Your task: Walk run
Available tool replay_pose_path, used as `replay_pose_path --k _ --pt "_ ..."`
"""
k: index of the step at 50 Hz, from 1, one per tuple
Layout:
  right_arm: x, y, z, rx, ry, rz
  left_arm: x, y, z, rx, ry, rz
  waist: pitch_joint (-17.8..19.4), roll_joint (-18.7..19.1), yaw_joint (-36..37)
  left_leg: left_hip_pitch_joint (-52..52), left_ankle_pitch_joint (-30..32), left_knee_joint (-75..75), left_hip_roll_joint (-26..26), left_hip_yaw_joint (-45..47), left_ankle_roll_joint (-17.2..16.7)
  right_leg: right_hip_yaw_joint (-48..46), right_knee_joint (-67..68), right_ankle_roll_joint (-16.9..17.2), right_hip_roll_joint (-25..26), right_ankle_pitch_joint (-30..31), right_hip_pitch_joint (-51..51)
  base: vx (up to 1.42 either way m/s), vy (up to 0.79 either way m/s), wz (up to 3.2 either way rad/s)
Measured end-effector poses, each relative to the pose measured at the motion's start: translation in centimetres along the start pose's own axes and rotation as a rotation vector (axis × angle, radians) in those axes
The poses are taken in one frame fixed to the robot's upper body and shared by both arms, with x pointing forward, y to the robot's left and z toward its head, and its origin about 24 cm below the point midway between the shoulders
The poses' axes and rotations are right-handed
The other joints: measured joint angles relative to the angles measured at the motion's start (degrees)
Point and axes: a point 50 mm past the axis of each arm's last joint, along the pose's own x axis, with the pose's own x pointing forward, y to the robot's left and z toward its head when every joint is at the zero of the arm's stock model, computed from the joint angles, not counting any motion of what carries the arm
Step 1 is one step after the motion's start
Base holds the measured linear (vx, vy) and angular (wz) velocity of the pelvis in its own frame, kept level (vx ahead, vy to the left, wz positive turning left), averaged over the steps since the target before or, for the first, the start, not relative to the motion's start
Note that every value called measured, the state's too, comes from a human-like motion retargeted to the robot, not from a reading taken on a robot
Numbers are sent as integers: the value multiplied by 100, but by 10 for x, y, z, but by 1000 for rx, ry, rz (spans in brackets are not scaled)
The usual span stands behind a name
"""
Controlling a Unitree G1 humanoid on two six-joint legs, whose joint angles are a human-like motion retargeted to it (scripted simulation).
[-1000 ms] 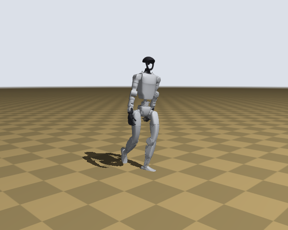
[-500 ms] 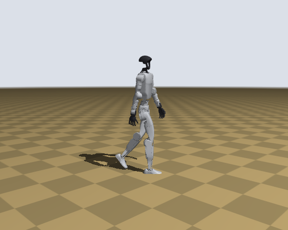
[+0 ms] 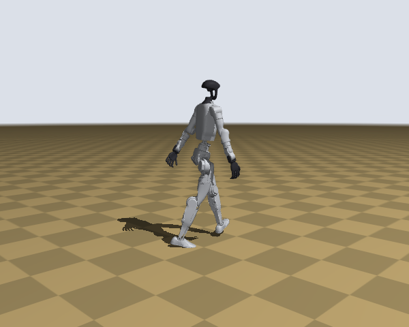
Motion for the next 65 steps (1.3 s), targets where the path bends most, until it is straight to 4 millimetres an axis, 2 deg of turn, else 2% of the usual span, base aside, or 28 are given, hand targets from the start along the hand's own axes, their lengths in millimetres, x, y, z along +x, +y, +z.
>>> replay_pose_path --k 3,5,8,10,12,15,19,22,25,28,30,31,32,33,35,37,38,40,42,43,45,48,50,55,58,61,63,65 --pt "0 19 -13 47 16 28 2 -10 1 -31 -15 -32 -111 -196 186 625 122 -87 -96 527 0 74 290 225 -202 675 278 101 -8 22" --pt "-1 34 -30 103 39 49 2 -16 19 -31 -103 -54 -263 -97 53 740 165 -147 -328 156 0 -265 570 216 -129 1574 406 129 -1 125" --pt "-9 65 -63 143 128 130 -6 -26 66 -121 -351 -106 -246 213 75 1048 -178 -27 -265 -407 0 73 1772 -299 -126 3170 236 123 21 118" --pt "-19 82 -87 173 226 178 -19 -26 103 -176 -498 -144 -121 500 -63 1366 -271 -112 -391 -1055 0 739 2854 -685 395 3777 -183 89 28 217" --pt "-28 98 -109 171 333 253 -36 -22 141 -197 -612 -161 -83 759 -12 1590 -282 -251 -473 -1531 0 1004 3475 -496 738 2901 -602 73 21 194" --pt "-44 125 -135 123 447 393 -71 -13 201 -141 -806 -113 -5 960 -4 1965 -186 -542 -721 -2271 0 1475 3936 -510 1114 1753 -1252 82 9 232" --pt "-64 151 -161 98 525 472 -132 -14 268 121 -1050 -48 -11 1165 -606 2423 -10 -879 -1127 -3610 0 1345 3606 -737 754 862 -2195 77 -2 343" --pt "-78 167 -176 139 612 502 -176 -15 300 334 -1172 13 -80 1197 -1175 2634 33 -890 -1392 -4478 0 1577 2712 -736 520 807 -2809 91 -29 340" --pt "-88 179 -183 207 654 540 -210 -14 320 491 -1247 109 -25 1102 -1609 3004 -34 -817 -1577 -5018 0 2255 1521 -572 473 1002 -3171 82 -42 261" --pt "-89 183 -182 259 662 561 -223 -11 327 547 -1258 217 132 833 -1666 3546 -28 -824 -1779 -5253 0 2304 422 -482 321 898 -3374 82 -41 127" --pt "-89 180 -183 268 670 543 -219 -9 326 543 -1232 254 208 805 -1698 3859 31 -769 -1781 -5319 0 2263 -143 99 375 629 -3363 92 -34 66" --pt "-88 176 -185 263 678 520 -208 -6 320 528 -1192 255 199 823 -1685 4037 155 -730 -1774 -5286 0 1901 -264 189 375 514 -3328 99 -25 42" --pt "-88 172 -187 257 688 495 -196 -5 313 512 -1147 251 173 846 -1683 4194 318 -697 -1784 -5242 0 1677 -301 146 391 497 -3286 109 -19 33" --pt "-87 166 -188 251 699 464 -181 -5 304 496 -1094 233 112 877 -1701 4306 556 -673 -1828 -5172 0 1724 -171 -160 437 673 -3232 113 -14 57" --pt "-83 152 -190 247 712 399 -146 -7 280 474 -958 178 -53 931 -1856 4464 1294 -521 -1993 -5089 0 1860 163 -237 374 1071 -3165 115 -10 115" --pt "-78 141 -187 260 694 339 -107 -10 246 459 -780 114 -162 1077 -2081 4393 2506 59 -1948 -4990 -323 2040 449 -26 199 1222 -2983 98 -23 143" --pt "-73 136 -182 275 671 314 -90 -12 228 453 -685 88 -177 1165 -2051 4232 3214 477 -1845 -4797 -661 2722 643 -116 408 1031 -2930 88 -37 90" --pt "-63 126 -169 305 618 284 -67 -15 197 434 -535 57 -103 1218 -2057 3801 4099 1486 -1656 -4343 -1135 3038 827 -213 455 731 -2751 93 -45 59" --pt "-48 114 -145 337 557 277 -46 -12 161 431 -376 22 -64 1159 -1996 3110 4321 2981 -1170 -3478 -1336 1260 872 -410 50 488 -2267 106 -47 34" --pt "-41 108 -133 355 526 268 -40 -13 148 457 -327 -2 -148 911 -1881 2903 4117 3034 -1241 -3057 -972 1297 792 -440 -142 432 -2144 96 -39 30" --pt "-27 98 -106 390 442 243 -30 -12 125 531 -247 -35 -168 678 -1740 2372 3162 3470 -1033 -2479 -350 1930 730 -485 -7 187 -1879 85 -33 41" --pt "-10 77 -65 388 261 178 -19 -5 97 585 -187 -11 -94 402 -1182 1338 2418 3534 -1237 -2426 -316 1283 403 -491 -217 217 -1419 83 -32 -18" --pt "-2 60 -39 355 137 148 -16 3 82 572 -169 30 -68 277 -814 642 1962 3223 -1301 -2528 -423 1200 249 -583 -78 138 -1200 82 -34 -24" --pt "3 7 11 207 -70 46 -12 18 51 403 -94 69 83 271 -116 -115 1514 810 -817 -2298 -290 892 -21 -599 394 -273 -498 89 -32 21" --pt "0 -16 25 113 -95 -30 -8 11 35 211 -53 24 130 278 30 -254 1278 -889 -902 -2084 -495 725 -75 -533 543 -464 -61 95 -24 40" --pt "-1 -24 23 69 -54 -74 -3 -3 24 31 -36 -60 39 277 -62 -130 1082 -1782 -1213 -2073 -350 485 -38 -327 616 -199 316 119 -18 61" --pt "0 -18 14 70 -11 -72 -1 -16 21 -35 -43 -134 -55 166 121 -9 920 -1470 -1142 -1908 -292 627 131 -115 508 336 479 126 -10 -49" --pt "0 -3 -1 83 32 -36 1 -29 23 -43 -72 -192 -161 66 332 212 1014 -1198 -1009 -1510 -321 802 423 21 377 1313 601 141 -3 -65"
